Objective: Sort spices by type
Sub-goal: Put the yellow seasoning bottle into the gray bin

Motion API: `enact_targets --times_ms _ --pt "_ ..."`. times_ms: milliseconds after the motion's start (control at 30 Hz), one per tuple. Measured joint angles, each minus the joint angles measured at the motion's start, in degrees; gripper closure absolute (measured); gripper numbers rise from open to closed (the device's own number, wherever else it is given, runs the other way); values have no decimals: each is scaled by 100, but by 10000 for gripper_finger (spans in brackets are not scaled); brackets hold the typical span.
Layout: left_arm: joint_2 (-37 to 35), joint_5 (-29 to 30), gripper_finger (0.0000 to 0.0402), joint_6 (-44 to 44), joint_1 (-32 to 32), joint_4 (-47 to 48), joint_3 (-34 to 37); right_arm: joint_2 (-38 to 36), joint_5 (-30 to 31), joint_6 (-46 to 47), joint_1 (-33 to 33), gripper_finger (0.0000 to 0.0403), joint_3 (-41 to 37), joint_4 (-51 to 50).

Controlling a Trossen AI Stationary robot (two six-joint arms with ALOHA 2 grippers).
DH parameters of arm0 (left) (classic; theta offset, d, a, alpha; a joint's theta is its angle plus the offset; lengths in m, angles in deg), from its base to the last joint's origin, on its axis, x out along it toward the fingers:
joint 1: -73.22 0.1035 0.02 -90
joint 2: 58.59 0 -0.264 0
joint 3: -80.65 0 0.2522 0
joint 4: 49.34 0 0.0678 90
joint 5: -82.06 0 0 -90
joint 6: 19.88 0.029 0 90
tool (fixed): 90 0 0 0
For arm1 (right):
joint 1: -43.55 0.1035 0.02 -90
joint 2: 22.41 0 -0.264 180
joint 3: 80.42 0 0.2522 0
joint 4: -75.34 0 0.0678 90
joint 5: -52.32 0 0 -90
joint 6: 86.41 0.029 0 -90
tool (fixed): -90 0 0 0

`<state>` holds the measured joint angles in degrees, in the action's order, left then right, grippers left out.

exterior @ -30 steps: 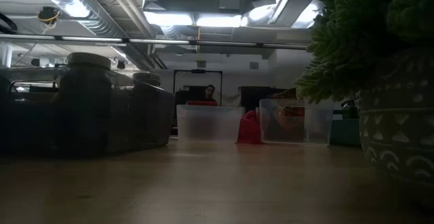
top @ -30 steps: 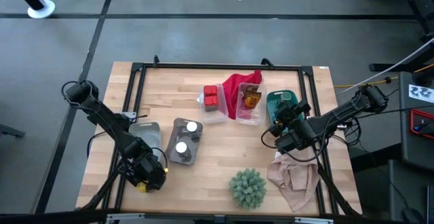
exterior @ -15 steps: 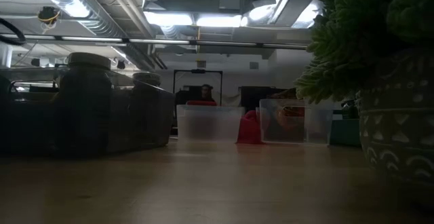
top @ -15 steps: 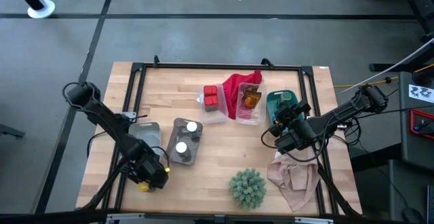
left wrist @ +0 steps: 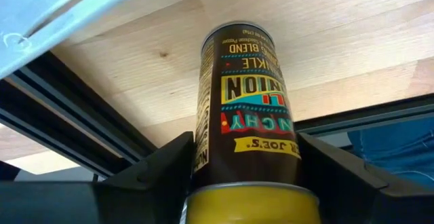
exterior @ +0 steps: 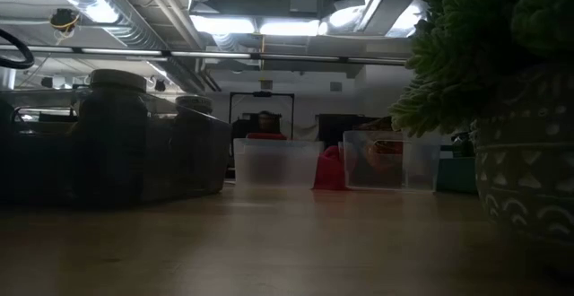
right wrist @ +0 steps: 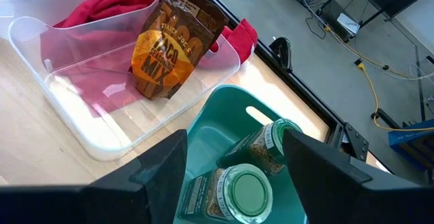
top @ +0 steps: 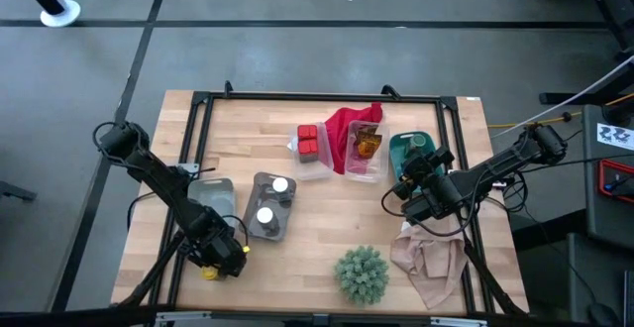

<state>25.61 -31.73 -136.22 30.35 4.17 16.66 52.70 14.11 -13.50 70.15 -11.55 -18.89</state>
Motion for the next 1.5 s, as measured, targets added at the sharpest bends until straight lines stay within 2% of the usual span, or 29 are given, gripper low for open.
enact_targets --times_ms 167,967,1200,1500 --pt "0 -9 194 -1 0 0 -1 0 0 -5 -1 160 0 0" --pt "-175 0 188 453 178 -8 1 0 13 -138 1 160 -2 4" --pt "-585 -144 188 437 332 15 -1 0 17 -138 -1 160 -2 4" --pt "-1536 -498 186 397 618 -36 -1 0 20 -136 1 160 -2 4"
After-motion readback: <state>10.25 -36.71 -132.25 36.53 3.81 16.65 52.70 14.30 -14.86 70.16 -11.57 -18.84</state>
